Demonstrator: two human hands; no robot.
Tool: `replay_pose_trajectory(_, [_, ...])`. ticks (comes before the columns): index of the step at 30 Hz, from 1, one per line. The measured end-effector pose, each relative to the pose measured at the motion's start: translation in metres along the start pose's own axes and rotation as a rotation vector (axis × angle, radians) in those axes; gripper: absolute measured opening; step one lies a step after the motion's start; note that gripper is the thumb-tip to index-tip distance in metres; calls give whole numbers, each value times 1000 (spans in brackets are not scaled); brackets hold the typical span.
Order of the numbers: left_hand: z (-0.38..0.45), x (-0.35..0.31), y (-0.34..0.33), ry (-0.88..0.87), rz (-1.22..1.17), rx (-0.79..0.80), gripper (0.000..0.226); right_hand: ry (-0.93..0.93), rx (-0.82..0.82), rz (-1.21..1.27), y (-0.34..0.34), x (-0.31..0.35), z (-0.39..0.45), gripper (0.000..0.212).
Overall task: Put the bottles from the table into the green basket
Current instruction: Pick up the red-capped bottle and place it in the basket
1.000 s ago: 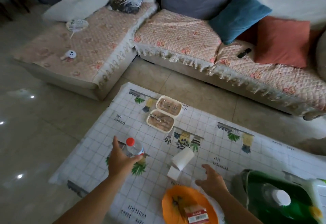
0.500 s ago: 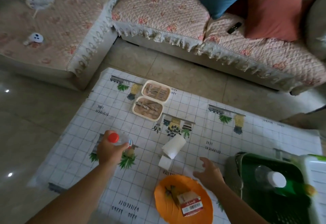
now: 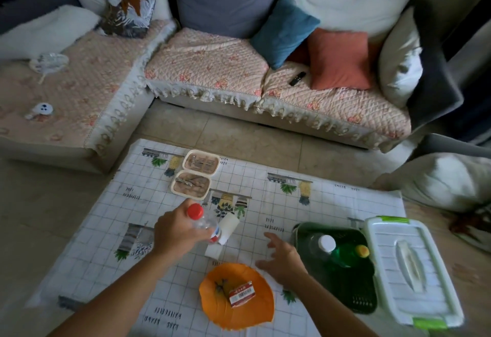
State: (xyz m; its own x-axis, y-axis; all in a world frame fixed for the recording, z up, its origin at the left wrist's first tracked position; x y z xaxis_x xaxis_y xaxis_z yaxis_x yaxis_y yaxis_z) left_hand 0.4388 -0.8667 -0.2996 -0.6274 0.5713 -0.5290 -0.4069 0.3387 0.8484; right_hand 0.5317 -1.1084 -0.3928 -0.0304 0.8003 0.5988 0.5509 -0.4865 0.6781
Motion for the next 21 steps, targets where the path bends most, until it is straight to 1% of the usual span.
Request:
replay_pose_trajectory(6, [-56,-101,-4,-111,-3,84,52,105,-66,87,67,5,-51,82])
replay_pose_trajectory(10, [-93,-164,-19,-208,-40,168,48,197,-118,100,106,-9,-72,92])
replay_pose_trajectory(13, [-114,-200,-40,-260,-54,233,49,258,-178,81,128,-24,-78,82])
replay_pose_trajectory(15, [-125,-218,-54,-296,-50,266,49,248,-209,89,142,-41,-79,77])
replay_pose_trajectory(18, [-139,-239,-77,-335,-106,327,53,244,-282,69,169,-63,-86,58])
replay_pose_trajectory(21, [-154,-253,-93,-339,-136,380,58,271,-385,59,186,-80,-92,51])
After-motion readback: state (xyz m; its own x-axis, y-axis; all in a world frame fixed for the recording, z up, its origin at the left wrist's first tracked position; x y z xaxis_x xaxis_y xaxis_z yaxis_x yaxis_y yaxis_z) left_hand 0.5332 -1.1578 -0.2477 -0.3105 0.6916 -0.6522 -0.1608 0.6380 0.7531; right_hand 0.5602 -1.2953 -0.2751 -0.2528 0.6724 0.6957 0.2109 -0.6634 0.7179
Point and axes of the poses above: each hand's wrist, its own z-axis towards the middle knuckle, its own y-axis out of the back of the hand, x = y × z, the point moved 7 cm from there along z, towards the middle knuckle, and after that the axes turned 13 degrees about -x, right-handed, at the moved point
